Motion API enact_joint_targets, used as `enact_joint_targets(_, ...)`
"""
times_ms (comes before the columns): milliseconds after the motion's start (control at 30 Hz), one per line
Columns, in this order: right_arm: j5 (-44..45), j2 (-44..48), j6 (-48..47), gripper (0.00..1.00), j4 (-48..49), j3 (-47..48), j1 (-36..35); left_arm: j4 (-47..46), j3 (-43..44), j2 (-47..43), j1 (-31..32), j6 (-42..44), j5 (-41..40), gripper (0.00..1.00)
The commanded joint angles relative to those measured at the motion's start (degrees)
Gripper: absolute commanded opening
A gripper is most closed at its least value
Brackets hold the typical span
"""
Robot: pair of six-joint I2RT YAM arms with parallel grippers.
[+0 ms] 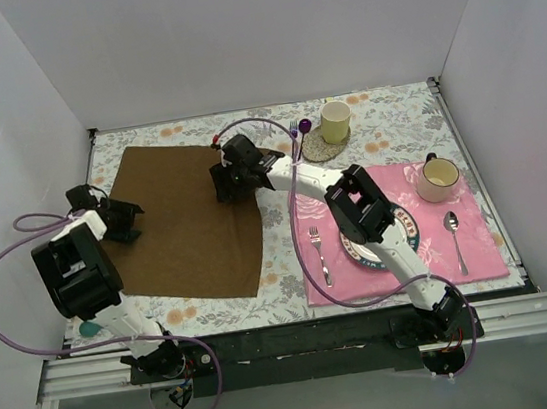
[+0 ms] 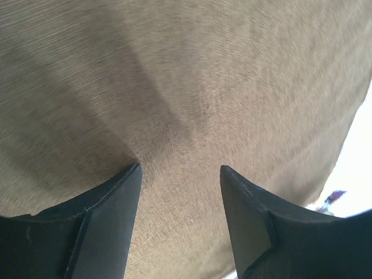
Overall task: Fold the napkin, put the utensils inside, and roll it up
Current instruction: Flatten the napkin out
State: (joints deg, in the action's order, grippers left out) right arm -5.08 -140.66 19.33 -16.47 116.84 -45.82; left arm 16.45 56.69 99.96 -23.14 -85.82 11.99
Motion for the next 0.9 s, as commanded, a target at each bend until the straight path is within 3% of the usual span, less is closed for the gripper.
enact_joint_targets(0, -3.25, -5.15, 0.97, 0.64, -3.75, 2.25, 7.05, 1.4, 1.32, 5.94, 0.63, 2.76, 5.23, 0.57)
enact_joint_targets(133, -8.35, -7.25, -0.69, 0.64, -3.92, 5.05, 12.06, 1.22, 3.34, 8.5, 2.56, 3.03, 7.08, 0.58)
enact_joint_targets(233, -10.73, -8.49, -5.17, 0.65, -6.91, 12.7, 12.16, 1.22, 2.55, 5.69, 3.88, 2.41, 5.42, 0.59)
enact_joint_targets(367, -11.8, -3.41, -5.71, 0.67, -5.24, 11.67, 12.07, 1.39, 1.24, 0.16, 4.41, 1.89, 3.83, 0.62)
enact_joint_targets(600, -5.92, 10.66, -8.08, 0.7, -7.35, -2.91, 7.34, 3.42, 1.5, -7.06, 5.99, 4.0, 2.69, 0.69)
enact_joint_targets(733, -3.89, 18.03, -7.65, 0.7, -6.57, -17.37, 1.9, 3.67, 1.49, -5.84, 6.0, 4.26, 5.67, 0.68)
enact_joint_targets(767, -3.8, 19.44, -7.64, 0.68, -4.64, -20.04, 1.01, 4.03, 2.02, -5.4, 6.0, 4.35, 5.85, 0.68)
enact_joint_targets(867, -5.28, 24.02, -5.1, 0.5, -2.61, -29.52, -1.63, 5.26, 1.94, -7.58, 6.0, 3.12, 3.5, 0.7)
